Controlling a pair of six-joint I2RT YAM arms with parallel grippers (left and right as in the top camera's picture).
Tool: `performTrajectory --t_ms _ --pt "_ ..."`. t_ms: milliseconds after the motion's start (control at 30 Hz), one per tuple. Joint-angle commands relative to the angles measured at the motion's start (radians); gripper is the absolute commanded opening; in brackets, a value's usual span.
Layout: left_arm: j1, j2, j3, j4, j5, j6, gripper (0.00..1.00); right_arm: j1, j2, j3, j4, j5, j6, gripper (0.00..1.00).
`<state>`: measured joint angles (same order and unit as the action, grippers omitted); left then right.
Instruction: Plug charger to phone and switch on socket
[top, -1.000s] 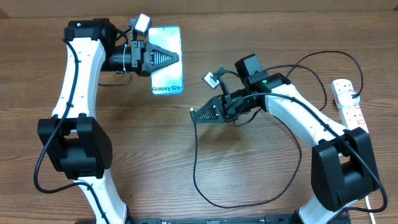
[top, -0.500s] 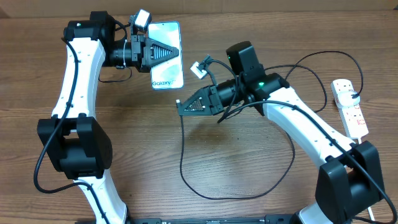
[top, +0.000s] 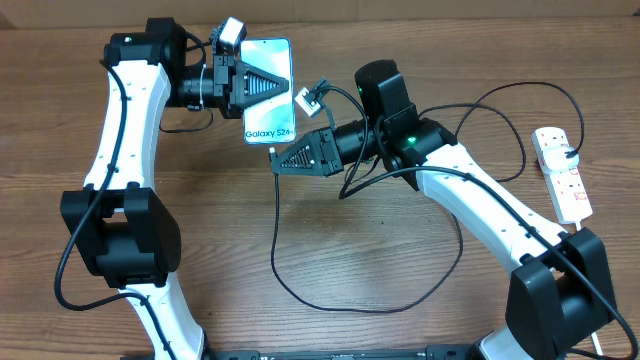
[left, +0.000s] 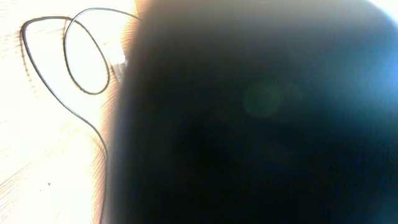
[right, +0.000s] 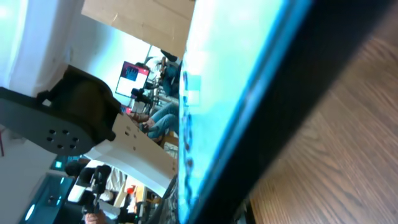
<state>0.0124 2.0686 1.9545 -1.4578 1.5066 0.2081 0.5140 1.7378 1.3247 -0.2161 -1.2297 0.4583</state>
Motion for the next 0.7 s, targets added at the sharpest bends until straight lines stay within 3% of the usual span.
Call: performTrajectory --t_ms 0,667 --pt "-0.014 -0.015 0.004 0.000 0.027 -0.006 0.05 0.012 -0.027 0.024 0.029 0.006 0.066 0.04" --pt "-0.014 -0.015 0.004 0.000 0.024 -0.006 0.04 0.012 -0.027 0.024 0.031 0.048 0.091 0.04"
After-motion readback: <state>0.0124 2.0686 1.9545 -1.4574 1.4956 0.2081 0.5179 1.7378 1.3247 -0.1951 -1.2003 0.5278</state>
